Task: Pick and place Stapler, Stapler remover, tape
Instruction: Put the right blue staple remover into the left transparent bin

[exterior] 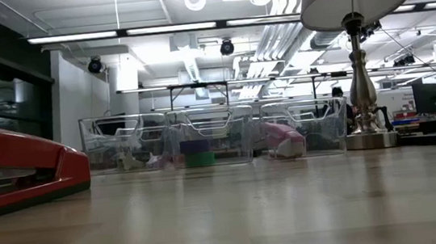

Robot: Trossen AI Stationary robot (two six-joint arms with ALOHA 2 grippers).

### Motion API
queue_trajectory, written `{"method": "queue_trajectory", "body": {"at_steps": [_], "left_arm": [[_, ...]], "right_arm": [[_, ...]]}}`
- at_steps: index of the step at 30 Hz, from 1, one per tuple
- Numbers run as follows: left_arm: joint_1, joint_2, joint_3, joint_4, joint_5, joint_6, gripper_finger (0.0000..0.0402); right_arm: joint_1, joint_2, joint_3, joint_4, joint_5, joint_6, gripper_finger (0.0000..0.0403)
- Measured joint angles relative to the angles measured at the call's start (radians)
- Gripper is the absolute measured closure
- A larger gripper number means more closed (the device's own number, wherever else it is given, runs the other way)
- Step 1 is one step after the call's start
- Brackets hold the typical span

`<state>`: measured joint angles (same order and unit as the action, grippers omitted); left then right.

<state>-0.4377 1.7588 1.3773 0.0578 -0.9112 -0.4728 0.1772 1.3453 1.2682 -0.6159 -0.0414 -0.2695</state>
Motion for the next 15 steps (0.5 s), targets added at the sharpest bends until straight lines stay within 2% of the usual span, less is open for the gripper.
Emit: {"method": "queue_trajectory", "body": {"at_steps": [7,15], "left_arm": [[0.0,0.0,0.0,0.0,0.0,-0.002,0.0216],[0.0,0.0,0.0,-0.001,0.012,-0.002,0.0298]], "right_arm": [[0.0,0.0,0.0,0.0,0.0,0.0,0.0313],[0.0,0.0,0.0,-0.001,0.0,0.003,0.0313]]}}
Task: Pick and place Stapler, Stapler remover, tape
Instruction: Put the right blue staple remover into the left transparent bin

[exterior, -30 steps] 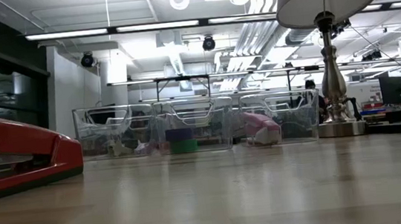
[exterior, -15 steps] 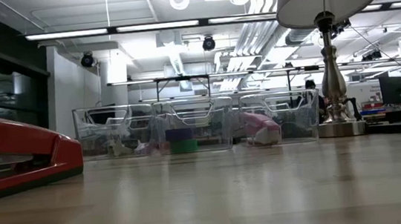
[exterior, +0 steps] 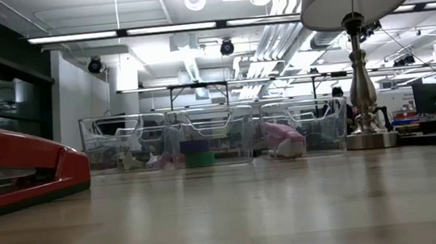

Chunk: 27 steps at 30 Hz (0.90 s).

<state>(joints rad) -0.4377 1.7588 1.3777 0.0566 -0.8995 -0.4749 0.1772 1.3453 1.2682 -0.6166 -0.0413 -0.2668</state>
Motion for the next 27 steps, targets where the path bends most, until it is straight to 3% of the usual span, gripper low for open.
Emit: {"method": "queue_trajectory", "body": {"at_steps": [2,16,27], "left_arm": [[0.0,0.0,0.0,-0.002,0.006,0.004,0.0315],[0.0,0.0,0.0,0.0,0.001,0.001,0.0315],[-0.001,0.0,0.0,0.0,-0.026,-0.007,0.0316]], "right_arm": [[0.0,0.0,0.0,-0.003,-0.003,0.003,0.0313],[0.0,0.0,0.0,0.0,-0.003,0.003,0.031],[0.0,-0.001,0.0,-0.008,-0.021,0.008,0.0254]]}}
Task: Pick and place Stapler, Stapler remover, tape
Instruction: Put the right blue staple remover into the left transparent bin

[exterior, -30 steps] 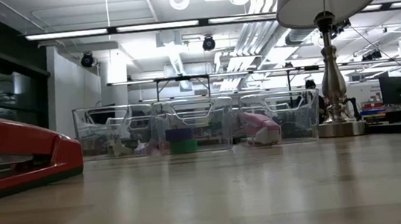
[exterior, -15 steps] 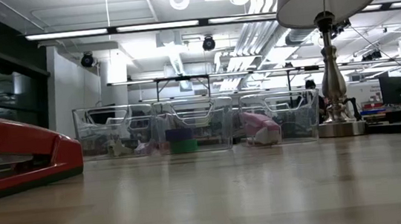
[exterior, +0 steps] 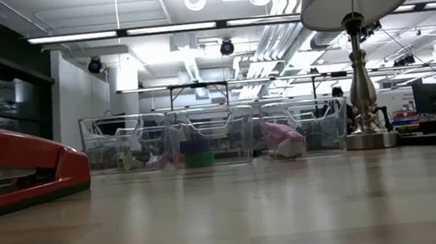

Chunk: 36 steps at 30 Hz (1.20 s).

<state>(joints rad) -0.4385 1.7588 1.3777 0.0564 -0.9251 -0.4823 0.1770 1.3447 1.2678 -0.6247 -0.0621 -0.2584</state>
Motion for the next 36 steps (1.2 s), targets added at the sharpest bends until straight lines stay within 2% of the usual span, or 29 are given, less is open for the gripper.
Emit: {"method": "queue_trajectory", "body": {"at_steps": [8,14,26,36], "left_arm": [[0.009,0.0,0.0,-0.035,-0.112,-0.013,0.0316],[0.064,-0.025,0.0,-0.171,-0.087,-0.126,0.0316],[0.289,-0.104,0.003,-0.506,0.149,-0.284,0.0316],[0.547,-0.153,-0.002,-0.785,0.404,-0.27,0.0316]], "right_arm": [[-0.015,-0.064,0.0,-0.065,0.081,0.071,0.0218],[-0.056,-0.137,0.0,-0.137,0.119,0.131,0.0213],[-0.153,-0.221,0.0,-0.26,0.15,0.204,0.0214],[-0.202,-0.221,0.0,-0.297,0.166,0.254,0.0214]]}}
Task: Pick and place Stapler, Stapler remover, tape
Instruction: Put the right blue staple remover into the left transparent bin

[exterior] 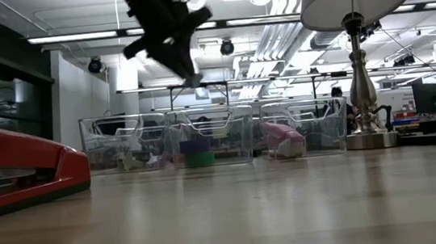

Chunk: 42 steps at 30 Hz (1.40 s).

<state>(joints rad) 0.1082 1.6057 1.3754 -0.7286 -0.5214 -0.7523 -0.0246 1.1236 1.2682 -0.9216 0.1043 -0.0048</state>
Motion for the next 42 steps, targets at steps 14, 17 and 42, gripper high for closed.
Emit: {"method": "queue_trajectory", "body": {"at_steps": [14,17,42], "left_arm": [[0.415,-0.002,0.002,-0.172,0.384,0.268,0.0316],[0.507,-0.002,-0.006,-0.161,0.504,0.337,0.0316],[0.697,0.0,-0.274,-0.015,0.538,0.258,0.0314]], "right_arm": [[-0.055,0.0,0.0,-0.002,0.021,0.126,0.0214],[-0.055,0.0,0.0,-0.002,0.047,0.145,0.0214],[-0.054,0.0,0.0,0.008,0.106,0.224,0.0215]]}}
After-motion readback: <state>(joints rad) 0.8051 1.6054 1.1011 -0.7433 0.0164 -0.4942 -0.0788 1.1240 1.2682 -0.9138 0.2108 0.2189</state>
